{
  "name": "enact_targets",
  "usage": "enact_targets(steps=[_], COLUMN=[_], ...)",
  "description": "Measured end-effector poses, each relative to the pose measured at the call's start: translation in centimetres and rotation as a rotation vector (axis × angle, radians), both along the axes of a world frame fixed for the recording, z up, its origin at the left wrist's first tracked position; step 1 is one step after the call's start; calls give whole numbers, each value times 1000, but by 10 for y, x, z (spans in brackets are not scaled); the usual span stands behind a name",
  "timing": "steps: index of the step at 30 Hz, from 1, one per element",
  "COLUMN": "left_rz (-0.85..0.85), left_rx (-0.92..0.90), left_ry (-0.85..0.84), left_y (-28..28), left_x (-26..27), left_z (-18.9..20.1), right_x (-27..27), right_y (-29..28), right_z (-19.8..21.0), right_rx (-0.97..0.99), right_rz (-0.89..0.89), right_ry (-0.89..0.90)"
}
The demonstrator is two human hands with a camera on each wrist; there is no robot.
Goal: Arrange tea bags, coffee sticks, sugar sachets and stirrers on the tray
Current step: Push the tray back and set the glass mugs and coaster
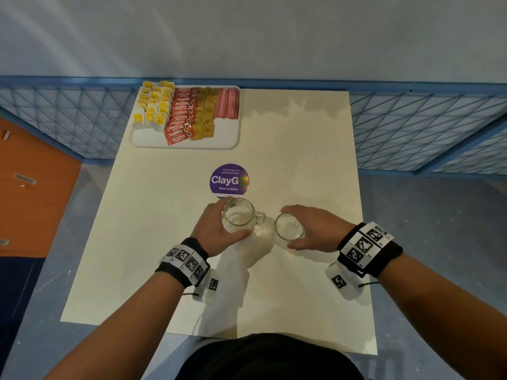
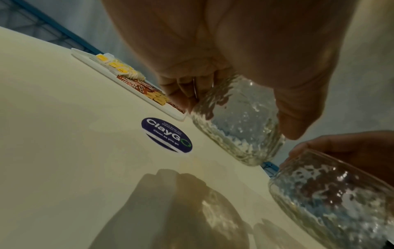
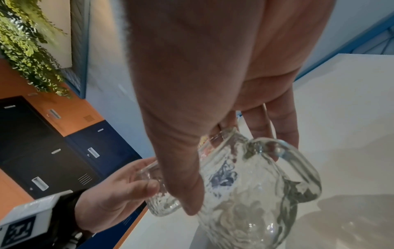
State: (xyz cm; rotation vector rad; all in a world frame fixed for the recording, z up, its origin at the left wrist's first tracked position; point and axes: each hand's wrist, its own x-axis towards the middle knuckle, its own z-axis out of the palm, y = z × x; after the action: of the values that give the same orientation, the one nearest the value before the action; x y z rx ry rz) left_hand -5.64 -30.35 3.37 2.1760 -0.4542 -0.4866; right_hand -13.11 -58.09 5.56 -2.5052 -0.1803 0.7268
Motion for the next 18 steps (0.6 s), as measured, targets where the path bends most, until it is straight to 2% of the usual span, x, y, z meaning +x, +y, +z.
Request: enact_targets(steps=[6,10,18], left_rz=[-26,-16,-60], left_rx=[36,104,164], left_ry=[-14,-28,21], left_y=[-3,-6,-14], left_x=[69,109,140], left_z=[0,-17,-47], right_x=[74,113,148], right_y=[2,3,6], right_z=[-1,-12,-34], right_rx=[-18,-43,-66], right_rz=[-74,-135,-188], right_ry=[-39,-59,-43])
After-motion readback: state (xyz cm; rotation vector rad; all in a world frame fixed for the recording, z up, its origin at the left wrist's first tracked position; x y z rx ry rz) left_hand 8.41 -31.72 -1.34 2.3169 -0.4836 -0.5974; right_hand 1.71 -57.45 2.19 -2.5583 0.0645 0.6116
